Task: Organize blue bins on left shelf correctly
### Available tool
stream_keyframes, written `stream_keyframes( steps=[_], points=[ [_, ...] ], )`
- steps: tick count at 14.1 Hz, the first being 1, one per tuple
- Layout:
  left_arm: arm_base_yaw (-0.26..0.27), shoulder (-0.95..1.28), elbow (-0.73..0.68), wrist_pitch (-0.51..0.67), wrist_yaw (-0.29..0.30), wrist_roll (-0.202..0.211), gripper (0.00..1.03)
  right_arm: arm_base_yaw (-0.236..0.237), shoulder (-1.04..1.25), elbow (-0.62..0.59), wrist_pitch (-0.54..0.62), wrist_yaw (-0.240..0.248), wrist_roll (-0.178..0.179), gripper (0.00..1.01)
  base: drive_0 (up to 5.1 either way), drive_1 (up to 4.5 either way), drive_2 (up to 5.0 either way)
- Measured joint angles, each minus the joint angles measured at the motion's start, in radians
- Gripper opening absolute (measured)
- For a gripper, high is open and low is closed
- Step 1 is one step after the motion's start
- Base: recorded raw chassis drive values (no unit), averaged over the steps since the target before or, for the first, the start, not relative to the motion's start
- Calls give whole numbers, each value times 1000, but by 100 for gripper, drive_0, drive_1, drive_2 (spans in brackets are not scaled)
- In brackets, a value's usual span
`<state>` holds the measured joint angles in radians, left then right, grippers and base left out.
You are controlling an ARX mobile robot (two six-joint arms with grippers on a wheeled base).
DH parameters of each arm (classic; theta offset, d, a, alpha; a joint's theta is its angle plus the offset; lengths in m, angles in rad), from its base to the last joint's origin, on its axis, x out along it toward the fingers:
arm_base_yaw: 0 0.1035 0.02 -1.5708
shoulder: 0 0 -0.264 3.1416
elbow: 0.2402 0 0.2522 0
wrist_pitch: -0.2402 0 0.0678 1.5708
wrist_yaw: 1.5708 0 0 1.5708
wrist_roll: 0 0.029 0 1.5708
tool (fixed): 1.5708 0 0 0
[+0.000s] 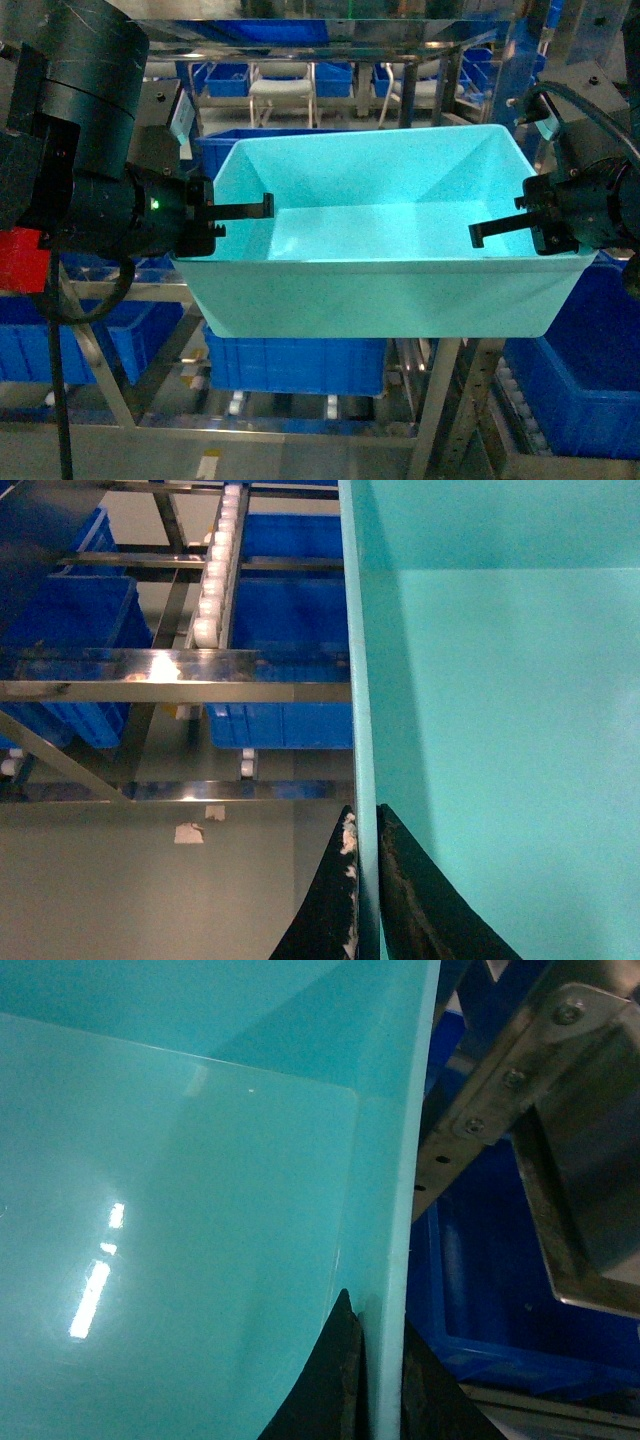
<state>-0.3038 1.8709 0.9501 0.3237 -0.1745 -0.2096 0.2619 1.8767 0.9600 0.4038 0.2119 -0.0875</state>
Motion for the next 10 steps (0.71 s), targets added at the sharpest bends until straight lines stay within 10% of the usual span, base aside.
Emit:
stream_keyframes(
  steps=[10],
  points=[
    [0,-2,0,0,-1,0,2,0,1,0,0,2,0,2,-13,92,-117]
  ],
)
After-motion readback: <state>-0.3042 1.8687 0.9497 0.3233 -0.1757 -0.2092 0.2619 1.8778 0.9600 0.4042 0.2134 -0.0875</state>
